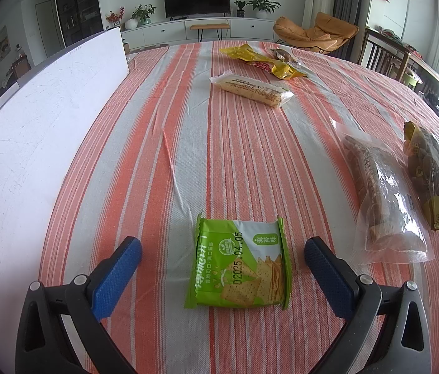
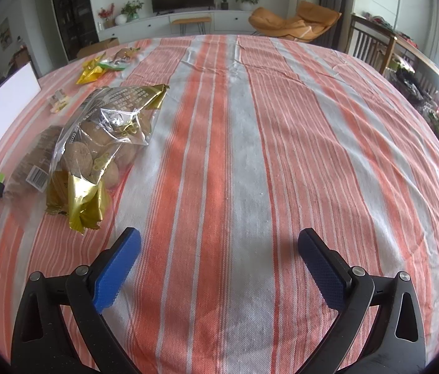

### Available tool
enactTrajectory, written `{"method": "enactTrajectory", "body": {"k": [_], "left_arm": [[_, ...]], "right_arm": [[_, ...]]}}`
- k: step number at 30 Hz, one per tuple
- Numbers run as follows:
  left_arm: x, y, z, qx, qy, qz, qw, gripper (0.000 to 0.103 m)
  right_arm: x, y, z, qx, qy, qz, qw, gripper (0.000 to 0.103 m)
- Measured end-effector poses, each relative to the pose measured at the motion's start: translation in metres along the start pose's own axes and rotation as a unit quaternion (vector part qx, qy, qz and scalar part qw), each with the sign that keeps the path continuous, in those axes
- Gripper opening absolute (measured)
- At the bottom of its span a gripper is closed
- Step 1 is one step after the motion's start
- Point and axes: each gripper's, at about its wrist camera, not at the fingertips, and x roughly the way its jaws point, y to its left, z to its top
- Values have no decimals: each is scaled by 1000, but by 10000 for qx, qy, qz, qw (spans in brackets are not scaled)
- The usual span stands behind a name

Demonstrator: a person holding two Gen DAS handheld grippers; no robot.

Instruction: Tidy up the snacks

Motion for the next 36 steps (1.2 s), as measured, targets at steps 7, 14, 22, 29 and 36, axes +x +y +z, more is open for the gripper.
{"method": "enactTrajectory", "body": {"k": [7, 14, 22, 29, 36], "left_arm": [[0, 0, 0, -1, 0, -1, 10000, 103], [0, 0, 0, -3, 0, -2, 10000, 103], [0, 0, 0, 0, 1, 2, 10000, 103], [-2, 3, 3, 180, 262, -162, 9994, 90], [-25, 19, -9, 58, 145, -488, 9987, 49]], "right_arm": [[0, 0, 0, -4, 1, -1, 10000, 103], [-4, -12, -1, 224, -70, 406, 9989, 101], [-39, -8, 24, 956, -501, 1481, 9831, 101], [22, 90, 70, -271, 615, 674, 9955, 97], [-18, 56, 55, 99, 116, 914, 9957, 62]]}}
